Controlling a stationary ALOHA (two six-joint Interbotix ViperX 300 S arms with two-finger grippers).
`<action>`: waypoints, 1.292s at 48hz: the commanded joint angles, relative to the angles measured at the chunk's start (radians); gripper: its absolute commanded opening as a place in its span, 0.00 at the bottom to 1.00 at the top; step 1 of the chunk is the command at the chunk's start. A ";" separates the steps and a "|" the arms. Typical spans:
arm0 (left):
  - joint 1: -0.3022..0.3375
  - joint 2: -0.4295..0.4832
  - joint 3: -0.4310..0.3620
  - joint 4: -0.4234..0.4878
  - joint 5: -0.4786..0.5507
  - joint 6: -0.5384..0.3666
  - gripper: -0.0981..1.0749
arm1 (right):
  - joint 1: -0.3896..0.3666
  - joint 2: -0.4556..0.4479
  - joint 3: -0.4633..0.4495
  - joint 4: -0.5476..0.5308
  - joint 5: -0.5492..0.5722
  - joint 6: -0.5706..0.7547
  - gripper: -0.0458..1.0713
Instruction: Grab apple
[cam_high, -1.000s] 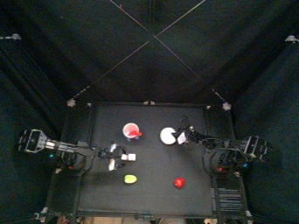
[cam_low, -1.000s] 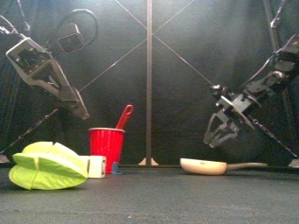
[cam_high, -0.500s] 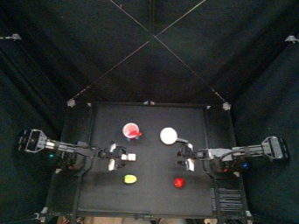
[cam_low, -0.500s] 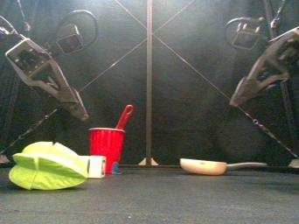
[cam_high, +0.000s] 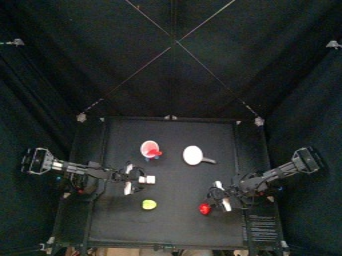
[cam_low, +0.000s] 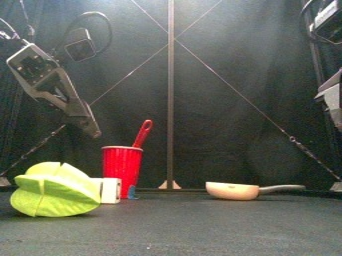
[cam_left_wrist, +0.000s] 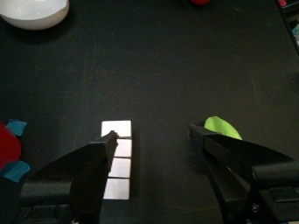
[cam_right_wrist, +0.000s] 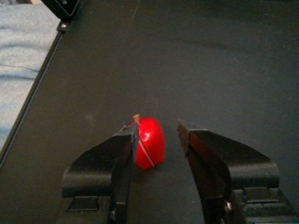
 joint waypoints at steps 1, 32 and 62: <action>0.002 0.000 -0.011 -0.003 -0.009 0.002 0.92 | 0.005 0.037 -0.021 0.018 -0.018 0.000 0.75; 0.002 0.000 -0.008 -0.005 -0.009 0.002 0.92 | 0.071 0.163 -0.066 0.078 -0.012 -0.002 0.98; 0.003 0.000 -0.008 -0.005 -0.008 0.000 0.92 | 0.025 0.371 -0.124 -0.015 -0.012 -0.008 0.95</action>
